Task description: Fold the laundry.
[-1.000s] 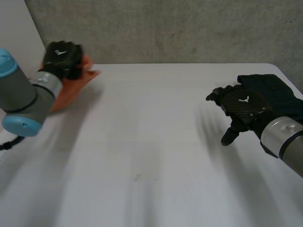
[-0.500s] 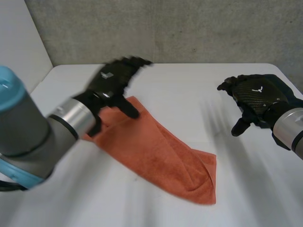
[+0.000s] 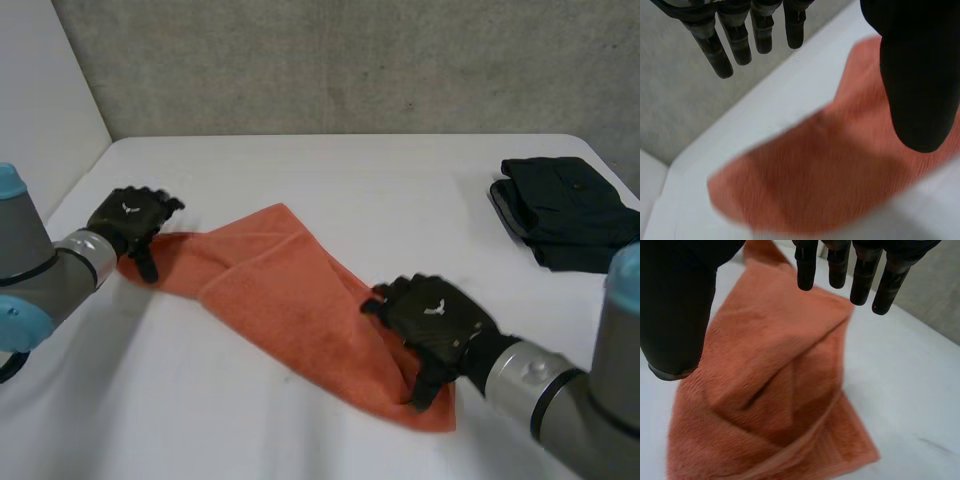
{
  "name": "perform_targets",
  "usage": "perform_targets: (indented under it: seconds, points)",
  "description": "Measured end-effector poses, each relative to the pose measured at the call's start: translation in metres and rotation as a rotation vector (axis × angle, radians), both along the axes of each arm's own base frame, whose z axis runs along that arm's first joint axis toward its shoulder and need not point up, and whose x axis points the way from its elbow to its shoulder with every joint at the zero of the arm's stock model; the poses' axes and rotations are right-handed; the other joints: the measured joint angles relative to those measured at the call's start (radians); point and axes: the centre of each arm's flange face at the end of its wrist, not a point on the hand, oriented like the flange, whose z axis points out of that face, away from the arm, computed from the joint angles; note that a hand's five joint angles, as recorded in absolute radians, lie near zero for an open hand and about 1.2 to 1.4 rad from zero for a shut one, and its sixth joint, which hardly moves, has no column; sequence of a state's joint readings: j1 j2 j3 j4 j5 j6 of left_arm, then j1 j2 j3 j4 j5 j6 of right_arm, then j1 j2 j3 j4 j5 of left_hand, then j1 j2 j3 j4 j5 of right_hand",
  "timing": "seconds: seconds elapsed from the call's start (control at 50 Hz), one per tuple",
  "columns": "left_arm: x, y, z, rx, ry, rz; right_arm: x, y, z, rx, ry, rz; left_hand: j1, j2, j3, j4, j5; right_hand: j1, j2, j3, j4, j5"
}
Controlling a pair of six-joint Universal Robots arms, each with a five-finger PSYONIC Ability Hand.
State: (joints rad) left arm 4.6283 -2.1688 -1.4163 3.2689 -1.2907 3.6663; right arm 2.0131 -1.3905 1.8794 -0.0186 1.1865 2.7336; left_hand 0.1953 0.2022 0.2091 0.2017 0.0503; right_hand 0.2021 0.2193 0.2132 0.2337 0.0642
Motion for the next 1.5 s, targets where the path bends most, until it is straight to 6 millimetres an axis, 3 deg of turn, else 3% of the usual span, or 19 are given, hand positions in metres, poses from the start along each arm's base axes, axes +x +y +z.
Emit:
perform_targets:
  seconds: [0.26,0.4,0.52,0.68,0.7,0.8,0.88,0.94,1.06,1.08,1.1,1.12,1.14,1.16,1.18,1.22,1.24,1.3,1.5]
  points:
    - [0.020,-0.042,-0.022,-0.010,-0.013,0.082,0.008,0.025,-0.030,-0.100,0.118,0.089,0.088,0.074,0.066,0.076,0.045,0.000,0.000,0.000,0.000,0.000]
    - [0.020,-0.054,-0.025,-0.050,-0.006,0.084,0.011,0.026,-0.034,-0.158,0.144,0.055,0.460,0.422,0.414,0.424,0.398,0.000,0.000,0.000,0.000,0.000]
    - [0.015,-0.060,-0.027,-0.068,-0.006,0.076,0.010,0.021,-0.038,-0.177,0.167,0.022,0.951,0.944,0.932,0.943,0.905,0.004,0.009,0.011,0.005,0.005]
    - [0.008,-0.062,-0.020,-0.094,-0.004,0.064,0.009,0.017,-0.041,-0.185,0.192,0.006,0.951,0.989,0.977,0.991,0.922,0.257,0.320,0.326,0.290,0.269]
    - [0.001,-0.059,-0.010,-0.117,-0.004,0.064,0.008,0.015,-0.043,-0.185,0.200,0.002,0.951,0.989,0.977,0.991,0.922,0.523,0.656,0.657,0.636,0.605]
    - [-0.011,-0.052,0.017,-0.173,0.007,0.081,0.010,0.010,-0.040,-0.195,0.198,-0.002,0.951,0.990,0.978,0.991,0.922,0.791,0.953,0.960,0.943,0.916]
    - [-0.021,-0.045,0.048,-0.235,0.046,0.085,0.012,0.004,-0.033,-0.213,0.192,-0.007,0.951,0.991,0.979,0.995,0.922,0.792,0.953,0.965,0.952,0.927]
    - [-0.030,-0.032,0.096,-0.332,0.127,0.080,0.012,-0.011,-0.022,-0.244,0.188,-0.033,0.951,0.992,0.979,0.995,0.922,0.792,0.953,0.965,0.953,0.927]
    - [-0.037,0.000,0.194,-0.561,0.329,0.039,0.000,-0.062,0.023,-0.377,0.143,-0.158,0.951,0.992,0.979,0.995,0.922,0.792,0.953,0.965,0.953,0.927]
    - [-0.038,0.009,0.214,-0.612,0.372,0.026,-0.006,-0.077,0.047,-0.448,0.108,-0.207,0.951,0.992,0.979,0.995,0.922,0.792,0.953,0.965,0.953,0.927]
    - [-0.038,0.009,0.214,-0.612,0.372,0.026,-0.006,-0.077,0.047,-0.448,0.108,-0.207,0.951,0.992,0.979,0.995,0.922,0.792,0.953,0.965,0.953,0.927]
    - [-0.038,0.026,0.245,-0.689,0.442,-0.001,-0.010,-0.088,0.071,-0.512,0.069,-0.249,0.951,0.992,0.979,0.995,0.922,0.792,0.953,0.965,0.953,0.927]
    - [-0.038,0.026,0.245,-0.689,0.442,-0.001,-0.010,-0.088,0.071,-0.512,0.069,-0.249,0.951,0.992,0.979,0.995,0.922,0.792,0.953,0.965,0.953,0.927]
    - [-0.037,0.046,0.275,-0.763,0.510,-0.033,-0.015,-0.097,0.097,-0.575,0.018,-0.293,0.951,0.992,0.980,0.995,0.922,0.786,0.945,0.955,0.941,0.920]
    - [-0.037,0.052,0.283,-0.782,0.528,-0.043,-0.016,-0.098,0.103,-0.587,0.005,-0.302,0.951,0.992,0.979,0.995,0.922,0.758,0.915,0.923,0.906,0.891]
    - [-0.037,0.068,0.301,-0.823,0.572,-0.070,-0.020,-0.102,0.119,-0.612,-0.038,-0.330,0.951,0.992,0.980,0.995,0.922,0.544,0.668,0.700,0.681,0.684]
    - [-0.038,0.076,0.308,-0.837,0.589,-0.084,-0.020,-0.102,0.123,-0.613,-0.049,-0.335,0.951,0.992,0.979,0.995,0.922,0.544,0.668,0.700,0.681,0.684]
    - [-0.041,0.092,0.316,-0.850,0.618,-0.121,-0.023,-0.102,0.131,-0.584,-0.099,-0.357,0.951,0.992,0.980,0.995,0.922,0.117,0.161,0.173,0.154,0.148]
    - [-0.057,0.112,0.296,-0.766,0.614,-0.197,-0.023,-0.091,0.112,-0.323,-0.186,-0.369,0.951,0.994,0.984,0.995,0.922,-0.002,-0.002,-0.001,-0.003,0.004]
